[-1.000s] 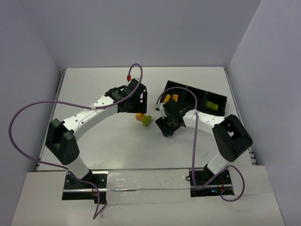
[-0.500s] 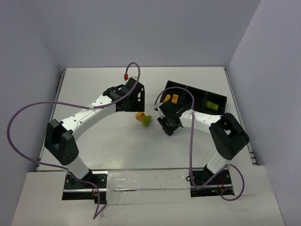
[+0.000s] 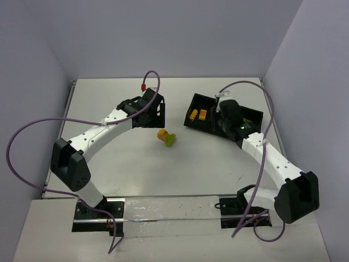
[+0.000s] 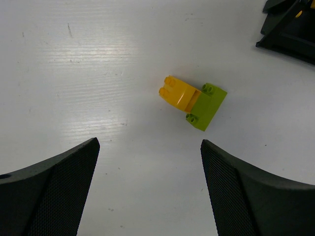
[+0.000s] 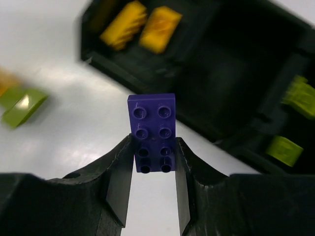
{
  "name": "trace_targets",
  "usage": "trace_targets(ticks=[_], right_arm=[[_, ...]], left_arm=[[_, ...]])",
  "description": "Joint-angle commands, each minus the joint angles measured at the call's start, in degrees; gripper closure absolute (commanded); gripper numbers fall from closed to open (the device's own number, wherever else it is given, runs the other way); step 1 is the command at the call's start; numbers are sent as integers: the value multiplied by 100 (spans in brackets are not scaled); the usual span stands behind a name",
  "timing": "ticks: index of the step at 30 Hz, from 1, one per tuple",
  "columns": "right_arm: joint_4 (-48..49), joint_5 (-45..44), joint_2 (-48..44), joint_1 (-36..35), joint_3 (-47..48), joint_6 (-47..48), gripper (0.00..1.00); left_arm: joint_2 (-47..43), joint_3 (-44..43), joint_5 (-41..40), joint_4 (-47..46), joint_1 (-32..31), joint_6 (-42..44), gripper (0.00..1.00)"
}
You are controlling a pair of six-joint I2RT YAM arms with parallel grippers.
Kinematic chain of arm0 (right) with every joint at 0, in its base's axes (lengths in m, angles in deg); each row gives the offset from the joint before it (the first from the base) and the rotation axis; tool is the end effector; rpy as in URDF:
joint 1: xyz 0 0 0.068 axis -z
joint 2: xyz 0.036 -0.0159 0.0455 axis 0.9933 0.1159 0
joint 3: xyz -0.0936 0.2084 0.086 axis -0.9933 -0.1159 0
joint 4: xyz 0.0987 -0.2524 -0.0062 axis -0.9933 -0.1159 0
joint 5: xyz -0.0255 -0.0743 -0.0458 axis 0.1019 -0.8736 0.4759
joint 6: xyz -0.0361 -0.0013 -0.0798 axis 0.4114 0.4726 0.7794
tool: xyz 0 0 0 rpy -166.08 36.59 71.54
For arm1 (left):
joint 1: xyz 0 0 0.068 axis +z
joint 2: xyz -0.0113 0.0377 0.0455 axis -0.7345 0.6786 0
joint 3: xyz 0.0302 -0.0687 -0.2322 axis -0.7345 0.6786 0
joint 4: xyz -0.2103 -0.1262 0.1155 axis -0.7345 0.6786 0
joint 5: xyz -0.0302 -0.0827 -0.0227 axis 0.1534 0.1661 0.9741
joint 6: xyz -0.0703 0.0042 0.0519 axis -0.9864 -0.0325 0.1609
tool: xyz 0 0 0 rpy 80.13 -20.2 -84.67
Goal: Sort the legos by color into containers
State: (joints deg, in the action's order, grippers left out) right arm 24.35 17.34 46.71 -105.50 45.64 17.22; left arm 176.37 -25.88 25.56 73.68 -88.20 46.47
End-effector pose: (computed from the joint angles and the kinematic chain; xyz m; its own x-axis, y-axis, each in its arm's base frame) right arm 0.2953 0.1052 0.2267 -0.5942 -0.1420 -0.7917 -0.1865 0.9818 -0.0361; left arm 0.3012 -0.2277 0.2387 -0.7966 0.0221 -0.6041 0.0710 0.9958 -0.0571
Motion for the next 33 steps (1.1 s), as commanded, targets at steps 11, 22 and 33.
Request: trace_targets(ticks=[11, 22, 33], right_arm=[[1093, 111, 1450, 1607, 880, -499, 75], [956, 480, 1522, 1649, 1401, -453, 29], [670, 725, 417, 719, 905, -396, 30]], left_arm=[[-224, -150, 238, -47, 16, 64, 8], [-175, -116, 224, -6, 16, 45, 8], [67, 69, 616, -324, 16, -113, 8]])
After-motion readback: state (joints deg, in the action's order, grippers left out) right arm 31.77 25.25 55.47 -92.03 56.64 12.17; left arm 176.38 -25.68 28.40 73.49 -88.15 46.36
